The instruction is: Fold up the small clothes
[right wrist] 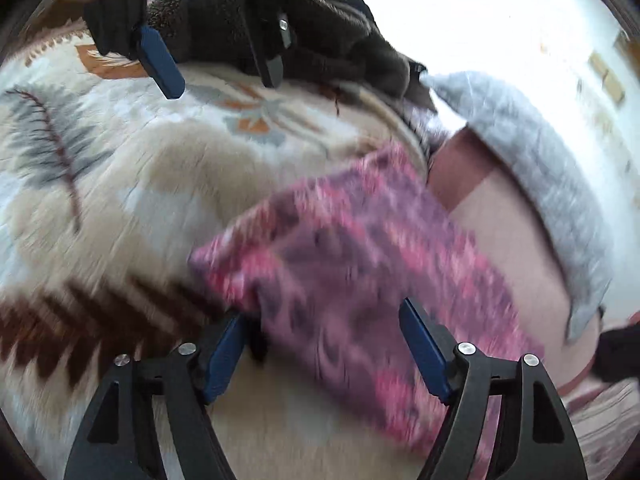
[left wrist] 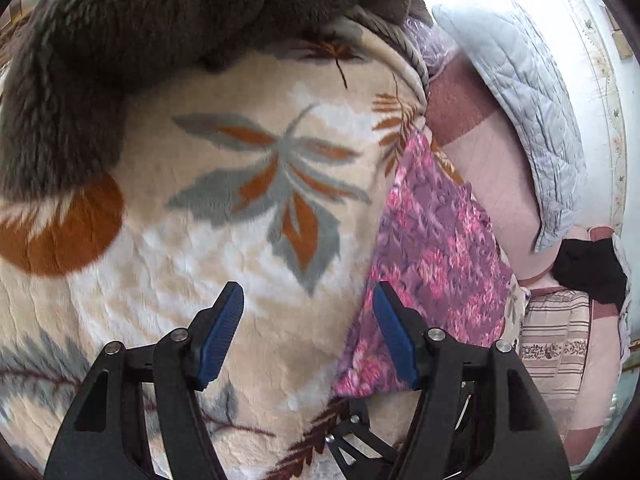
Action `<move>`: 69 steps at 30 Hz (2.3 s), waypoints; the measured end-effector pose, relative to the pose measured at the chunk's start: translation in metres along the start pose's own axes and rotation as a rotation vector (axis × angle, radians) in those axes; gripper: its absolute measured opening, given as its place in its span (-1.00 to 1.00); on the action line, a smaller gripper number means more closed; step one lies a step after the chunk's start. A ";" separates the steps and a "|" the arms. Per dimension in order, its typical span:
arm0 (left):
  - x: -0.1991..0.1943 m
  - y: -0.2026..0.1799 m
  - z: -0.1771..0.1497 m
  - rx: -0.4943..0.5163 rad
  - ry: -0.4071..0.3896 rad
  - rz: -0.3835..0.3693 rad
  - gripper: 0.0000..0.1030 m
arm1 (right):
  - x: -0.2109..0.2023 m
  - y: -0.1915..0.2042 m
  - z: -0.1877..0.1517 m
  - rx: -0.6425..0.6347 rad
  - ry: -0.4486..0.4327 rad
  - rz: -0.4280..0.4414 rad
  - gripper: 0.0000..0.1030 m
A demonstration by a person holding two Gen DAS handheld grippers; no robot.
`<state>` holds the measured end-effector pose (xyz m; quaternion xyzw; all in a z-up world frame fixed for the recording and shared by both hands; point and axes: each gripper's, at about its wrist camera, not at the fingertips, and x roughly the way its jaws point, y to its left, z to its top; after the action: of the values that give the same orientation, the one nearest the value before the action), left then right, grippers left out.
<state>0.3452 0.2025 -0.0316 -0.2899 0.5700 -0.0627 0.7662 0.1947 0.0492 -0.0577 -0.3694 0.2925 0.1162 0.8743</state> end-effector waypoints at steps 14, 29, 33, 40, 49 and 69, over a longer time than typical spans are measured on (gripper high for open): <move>0.068 -0.079 0.040 0.114 0.115 -0.074 0.29 | -0.017 -0.035 0.004 0.092 -0.166 -0.081 -0.82; 0.095 -0.147 0.036 0.261 0.127 -0.027 -0.87 | -0.034 -0.077 -0.011 0.247 -0.222 0.008 -0.83; 0.075 -0.177 0.024 0.310 0.085 -0.035 -0.88 | -0.053 -0.114 -0.023 0.398 -0.234 0.012 -0.84; 0.062 -0.253 -0.008 0.390 0.051 -0.063 -0.88 | -0.075 -0.179 -0.070 0.648 -0.224 0.025 -0.86; 0.080 -0.348 -0.067 0.554 0.065 -0.064 -0.88 | -0.092 -0.238 -0.157 0.930 -0.209 0.043 -0.88; 0.133 -0.419 -0.126 0.637 0.051 -0.018 -0.13 | -0.047 -0.293 -0.333 1.583 -0.029 0.226 -0.88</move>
<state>0.3746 -0.2464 0.0508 -0.0387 0.5383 -0.2521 0.8032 0.1381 -0.3924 -0.0452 0.3944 0.3122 -0.0333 0.8636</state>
